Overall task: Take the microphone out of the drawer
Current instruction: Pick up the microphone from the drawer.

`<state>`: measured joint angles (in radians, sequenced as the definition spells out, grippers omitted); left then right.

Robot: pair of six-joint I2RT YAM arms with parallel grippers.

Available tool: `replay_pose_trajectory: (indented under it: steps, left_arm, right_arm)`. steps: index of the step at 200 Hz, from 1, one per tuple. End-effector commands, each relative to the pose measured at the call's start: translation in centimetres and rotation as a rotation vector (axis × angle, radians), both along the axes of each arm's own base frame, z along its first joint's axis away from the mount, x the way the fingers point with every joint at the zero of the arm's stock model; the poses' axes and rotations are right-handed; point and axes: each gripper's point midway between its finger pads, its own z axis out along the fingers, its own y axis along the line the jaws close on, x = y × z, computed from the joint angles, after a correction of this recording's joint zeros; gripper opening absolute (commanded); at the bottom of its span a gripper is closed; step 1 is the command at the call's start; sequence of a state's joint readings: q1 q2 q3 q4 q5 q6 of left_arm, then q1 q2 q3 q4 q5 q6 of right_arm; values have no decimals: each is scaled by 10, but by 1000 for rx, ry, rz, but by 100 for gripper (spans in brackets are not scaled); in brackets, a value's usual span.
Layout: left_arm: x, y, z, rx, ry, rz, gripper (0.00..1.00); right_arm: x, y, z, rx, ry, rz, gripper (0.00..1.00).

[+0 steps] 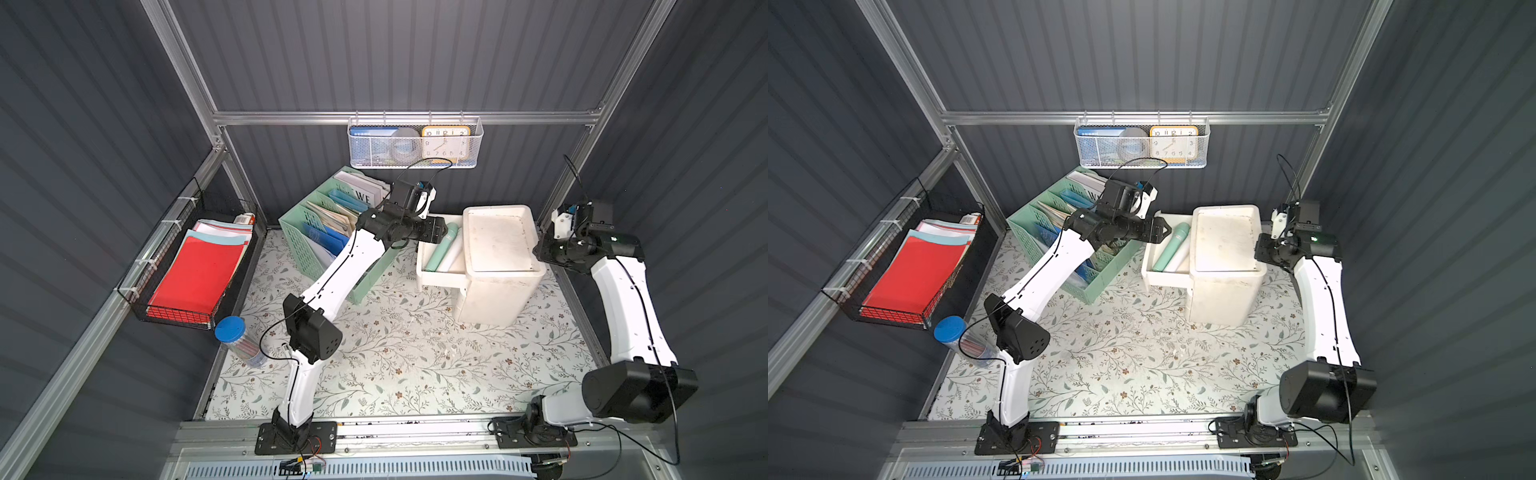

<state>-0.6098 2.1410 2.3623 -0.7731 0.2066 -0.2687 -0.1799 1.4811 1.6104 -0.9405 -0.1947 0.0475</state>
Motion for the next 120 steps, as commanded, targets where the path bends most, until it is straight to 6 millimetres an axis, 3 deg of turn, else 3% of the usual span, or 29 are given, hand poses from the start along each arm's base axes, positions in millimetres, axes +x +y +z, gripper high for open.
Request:
replay_pose_trajectory:
  steps: [1, 38, 56, 75, 120]
  left_arm:
    - [-2, -4, -21, 39, 40, -26, 74]
    - [1, -1, -22, 53, 24, -11, 74]
    - [1, -2, -25, 62, 30, -12, 74]
    - [-1, -1, -29, 81, 41, -20, 74]
    - [-8, 7, -39, 141, 64, -37, 74]
  right_arm:
    - [1, 26, -41, 111, 140, 71, 29]
    - [6, 25, -48, 80, 175, 76, 36]
    - [9, 21, -49, 49, 178, 70, 23]
    - [8, 33, -49, 70, 170, 148, 11]
    - [3, 40, -52, 58, 182, 232, 6]
